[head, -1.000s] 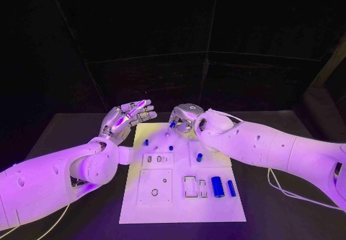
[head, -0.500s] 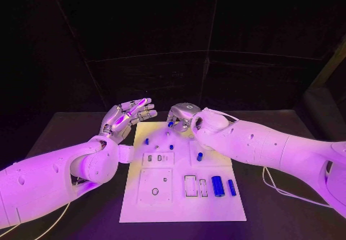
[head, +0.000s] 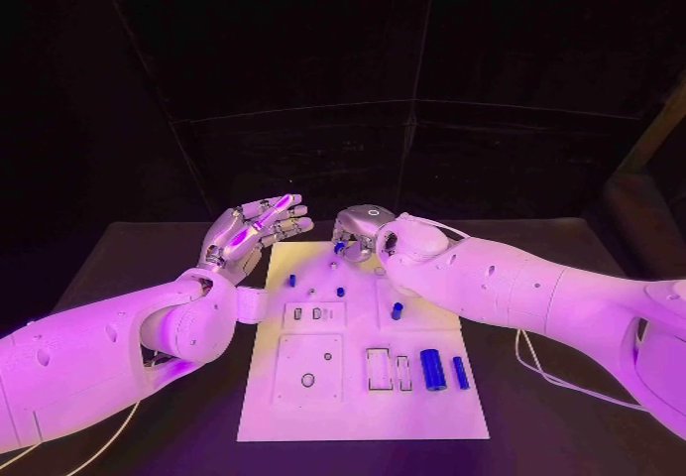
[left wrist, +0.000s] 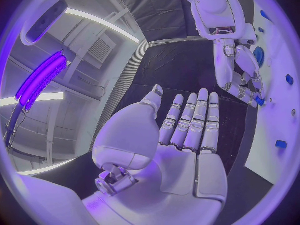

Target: Assemble the parts on the task board

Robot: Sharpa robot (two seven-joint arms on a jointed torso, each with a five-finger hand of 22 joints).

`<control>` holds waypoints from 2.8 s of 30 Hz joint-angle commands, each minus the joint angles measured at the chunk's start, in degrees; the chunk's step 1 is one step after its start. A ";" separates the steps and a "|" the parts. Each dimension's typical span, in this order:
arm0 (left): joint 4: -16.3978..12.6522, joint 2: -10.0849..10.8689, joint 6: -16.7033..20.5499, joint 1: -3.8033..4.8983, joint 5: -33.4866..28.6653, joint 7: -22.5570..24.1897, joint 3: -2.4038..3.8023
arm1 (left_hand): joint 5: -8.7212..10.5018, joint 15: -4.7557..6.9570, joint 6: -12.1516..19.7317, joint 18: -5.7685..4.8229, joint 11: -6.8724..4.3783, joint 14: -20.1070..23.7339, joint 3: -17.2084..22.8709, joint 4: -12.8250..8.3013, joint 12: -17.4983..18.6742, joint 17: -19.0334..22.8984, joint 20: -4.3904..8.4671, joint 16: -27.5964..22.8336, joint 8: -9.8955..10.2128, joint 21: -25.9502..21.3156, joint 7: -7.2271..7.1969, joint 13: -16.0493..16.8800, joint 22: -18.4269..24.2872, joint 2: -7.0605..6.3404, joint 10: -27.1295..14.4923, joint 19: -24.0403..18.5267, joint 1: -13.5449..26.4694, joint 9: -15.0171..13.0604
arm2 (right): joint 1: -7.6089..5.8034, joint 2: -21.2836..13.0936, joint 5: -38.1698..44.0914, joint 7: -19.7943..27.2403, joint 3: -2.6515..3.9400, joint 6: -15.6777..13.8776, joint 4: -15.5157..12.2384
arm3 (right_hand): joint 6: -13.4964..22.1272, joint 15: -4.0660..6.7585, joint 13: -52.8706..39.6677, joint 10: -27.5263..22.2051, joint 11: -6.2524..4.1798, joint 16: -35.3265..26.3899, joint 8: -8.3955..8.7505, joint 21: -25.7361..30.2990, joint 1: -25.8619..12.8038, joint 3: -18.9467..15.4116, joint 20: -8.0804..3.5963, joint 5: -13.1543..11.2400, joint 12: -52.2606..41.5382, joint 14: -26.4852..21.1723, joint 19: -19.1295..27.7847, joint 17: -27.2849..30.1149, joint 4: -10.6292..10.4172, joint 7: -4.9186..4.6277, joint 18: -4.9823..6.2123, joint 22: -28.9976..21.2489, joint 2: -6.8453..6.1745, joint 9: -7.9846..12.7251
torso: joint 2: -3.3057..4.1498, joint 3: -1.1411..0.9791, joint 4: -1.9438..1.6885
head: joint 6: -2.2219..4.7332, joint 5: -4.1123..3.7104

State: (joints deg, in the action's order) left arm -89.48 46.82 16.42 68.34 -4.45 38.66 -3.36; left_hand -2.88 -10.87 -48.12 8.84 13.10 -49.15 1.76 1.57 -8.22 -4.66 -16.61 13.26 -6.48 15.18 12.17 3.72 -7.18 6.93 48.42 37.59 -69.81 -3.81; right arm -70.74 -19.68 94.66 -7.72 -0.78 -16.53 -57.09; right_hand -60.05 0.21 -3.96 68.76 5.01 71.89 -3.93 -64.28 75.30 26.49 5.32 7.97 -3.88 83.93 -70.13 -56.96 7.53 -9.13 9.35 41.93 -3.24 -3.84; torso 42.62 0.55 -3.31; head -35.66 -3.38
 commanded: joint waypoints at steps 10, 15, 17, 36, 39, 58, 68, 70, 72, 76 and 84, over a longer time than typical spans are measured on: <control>-0.02 0.01 -0.68 0.26 0.31 0.13 0.06 | -0.37 -0.10 -0.29 0.96 0.18 -0.31 0.01 -0.17 0.00 0.10 0.02 -0.42 0.13 0.39 4.06 -0.08 0.08 0.42 0.24 0.41 0.06 0.02 | -0.17 0.42 1.36 -1.83 0.04 2.05 -0.40 | 0.86 -0.37 0.08 -0.75 0.16 0.45 0.27 -0.38 -0.47 -0.02 0.39 -0.43 0.18 1.18 0.37 -0.05 -0.79 -0.09 -0.71 -0.02 -1.22 0.07 | -0.01 0.01 0.08 | -0.27 0.20; -0.01 0.10 -0.71 0.27 0.31 0.02 0.06 | -0.37 -0.10 -0.28 0.95 0.18 -0.30 0.01 -0.18 0.02 0.12 0.02 -0.45 0.15 0.39 4.06 -0.09 0.08 0.41 0.23 0.42 0.07 0.03 | -0.17 0.18 1.30 -1.90 0.04 0.66 -0.39 | 8.01 -1.91 0.45 -9.65 1.95 -4.65 0.43 6.61 -2.05 -2.92 1.41 -2.84 0.36 -1.41 6.72 8.01 -2.37 -1.47 1.06 -11.10 -3.78 0.32 | -0.04 0.02 0.16 | -0.18 0.35; 0.00 0.14 -0.72 0.28 0.31 -0.01 0.06 | -0.37 -0.10 -0.28 0.95 0.18 -0.30 0.01 -0.18 0.02 0.12 0.02 -0.45 0.15 0.39 4.06 -0.09 0.08 0.41 0.23 0.42 0.07 0.03 | -0.18 -0.19 1.23 -1.99 0.04 -0.32 -0.69 | 12.13 -2.02 0.34 -12.86 1.97 -7.12 0.51 7.99 -1.83 -4.97 1.72 -2.72 0.09 -2.72 7.76 11.49 -3.02 -1.33 1.29 -12.36 -4.07 0.29 | -0.03 0.01 0.15 | -0.14 0.33; -0.06 0.98 -2.16 0.35 0.31 -0.36 0.04 | -0.41 -0.14 -0.14 0.92 0.16 -0.27 0.39 -0.77 0.29 0.32 0.03 -0.81 0.44 0.38 3.98 -0.09 0.24 0.51 0.08 0.57 -0.37 0.05 | -1.67 -19.16 -14.73 -5.14 2.08 -0.08 -16.39 | 6.36 1.60 -8.24 7.24 -2.34 3.47 -1.78 0.38 -0.97 -16.40 -1.03 2.63 -17.97 2.12 -1.19 -4.75 -9.69 1.15 -0.76 -1.02 -5.29 -0.42 | -0.31 -0.25 1.59 | 0.54 0.23; 0.02 0.97 -2.24 0.35 0.31 -0.42 0.04 | -0.41 -0.14 -0.14 0.92 0.16 -0.27 0.39 -0.77 0.29 0.32 0.03 -0.81 0.44 0.38 3.98 -0.09 0.24 0.51 0.08 0.57 -0.37 0.05 | -1.69 -20.62 -16.52 -5.25 2.22 2.72 -16.48 | 7.80 1.29 -14.23 4.20 -2.22 4.48 -1.74 -0.41 0.39 -20.16 -1.11 3.39 -22.45 1.92 -1.27 -6.19 -12.92 0.92 -0.93 -0.09 -5.12 -0.18 | -0.33 -0.33 1.80 | 0.58 0.31; 0.78 0.41 -2.80 0.31 0.31 -0.63 -0.05 | -0.41 -0.14 -0.14 0.92 0.16 -0.27 0.39 -0.77 0.29 0.32 0.03 -0.81 0.44 0.38 3.98 -0.09 0.24 0.51 0.08 0.57 -0.37 0.05 | -1.63 -18.56 -15.66 -5.85 2.28 11.21 -12.47 | 10.80 0.94 -29.13 -1.55 -1.57 7.71 -2.61 -4.12 7.96 -24.93 -0.48 4.70 -33.87 2.46 -2.09 -11.51 -20.40 0.35 -1.62 4.84 -4.69 -0.15 | -0.22 -0.29 1.52 | 0.18 -0.27; 0.87 0.28 -2.97 0.30 0.31 -0.75 -0.07 | -0.40 -0.13 -0.11 0.92 0.15 -0.32 0.51 -0.92 0.33 0.35 0.03 -0.87 0.49 0.38 3.96 -0.08 0.29 0.56 0.11 0.62 -0.48 0.05 | -1.52 -17.22 -14.53 -5.81 2.24 13.06 -11.15 | 10.22 0.96 -31.72 -2.40 -1.63 8.66 -3.33 -4.93 9.50 -24.63 -0.48 5.18 -36.09 2.70 -2.28 -13.24 -20.18 0.43 -1.79 5.98 -4.03 -0.28 | -0.25 -0.27 1.36 | -0.05 -0.28; 0.89 0.28 -2.97 0.29 0.31 -0.76 -0.08 | -0.40 -0.13 -0.11 0.92 0.15 -0.32 0.51 -0.92 0.33 0.35 0.03 -0.87 0.49 0.38 3.96 -0.08 0.29 0.56 0.11 0.62 -0.48 0.05 | -1.47 -17.00 -14.31 -5.87 2.22 13.14 -10.93 | 10.24 0.96 -31.87 -2.39 -1.63 8.73 -3.33 -5.00 9.52 -24.62 -0.48 5.21 -36.21 2.72 -2.32 -13.40 -20.18 0.43 -1.81 6.12 -4.00 -0.27 | -0.26 -0.25 1.42 | 0.00 -0.22; 0.92 0.27 -2.98 0.29 0.31 -0.76 -0.08 | -0.40 -0.13 -0.11 0.92 0.15 -0.32 0.51 -0.92 0.33 0.35 0.03 -0.87 0.49 0.38 3.96 -0.08 0.29 0.56 0.11 0.62 -0.48 0.05 | -1.42 -16.77 -14.14 -5.89 2.21 13.08 -10.61 | 10.29 0.95 -32.11 -2.36 -1.63 8.79 -3.31 -5.08 9.56 -24.60 -0.48 5.25 -36.43 2.74 -2.37 -13.50 -20.18 0.41 -1.83 6.25 -3.95 -0.26 | -0.25 -0.23 1.47 | 0.01 -0.18; 0.93 0.26 -3.05 0.29 0.31 -0.76 -0.09 | -0.40 -0.13 -0.11 0.92 0.15 -0.32 0.51 -0.92 0.33 0.35 0.03 -0.87 0.49 0.38 3.96 -0.08 0.29 0.56 0.11 0.62 -0.48 0.05 | -1.35 -16.38 -13.96 -5.95 2.20 12.73 -10.05 | 10.40 0.94 -33.17 -2.12 -1.61 8.99 -3.30 -5.32 9.70 -24.49 -0.47 5.35 -37.39 2.80 -2.49 -13.87 -20.18 0.39 -1.89 6.60 -3.68 -0.22 | -0.21 -0.27 1.53 | -0.05 -0.09; 1.04 0.24 -3.10 0.29 0.31 -0.79 -0.10 | -0.40 -0.13 -0.11 0.92 0.15 -0.32 0.51 -0.92 0.33 0.35 0.03 -0.87 0.49 0.38 3.96 -0.08 0.29 0.56 0.11 0.62 -0.48 0.05 | -1.30 -15.86 -13.81 -6.15 2.19 12.64 -9.38 | 10.07 0.97 -35.30 -1.90 -1.67 9.32 -3.62 -5.93 10.40 -23.84 -0.48 5.68 -39.24 2.87 -2.76 -14.41 -19.87 0.43 -2.01 7.47 -2.63 -0.24 | -0.22 -0.28 1.47 | -0.23 -0.15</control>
State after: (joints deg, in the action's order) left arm -88.43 47.12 14.13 68.55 -4.42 37.65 -3.50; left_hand -3.11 -10.87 -48.12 8.84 13.10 -49.15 2.39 0.94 -8.22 -4.36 -16.44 12.60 -6.27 15.37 12.17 3.68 -6.95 7.20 48.42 37.76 -70.07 -3.81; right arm -71.94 -35.65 80.22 -13.68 1.39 -4.30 -66.52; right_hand -49.61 1.66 -39.10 66.82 3.48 80.86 -7.28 -70.06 85.43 2.31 5.00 13.34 -42.94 83.94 -72.50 -71.32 -12.22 -8.72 8.44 49.35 -6.23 -4.06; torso 42.39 0.28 -1.83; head -35.80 -3.49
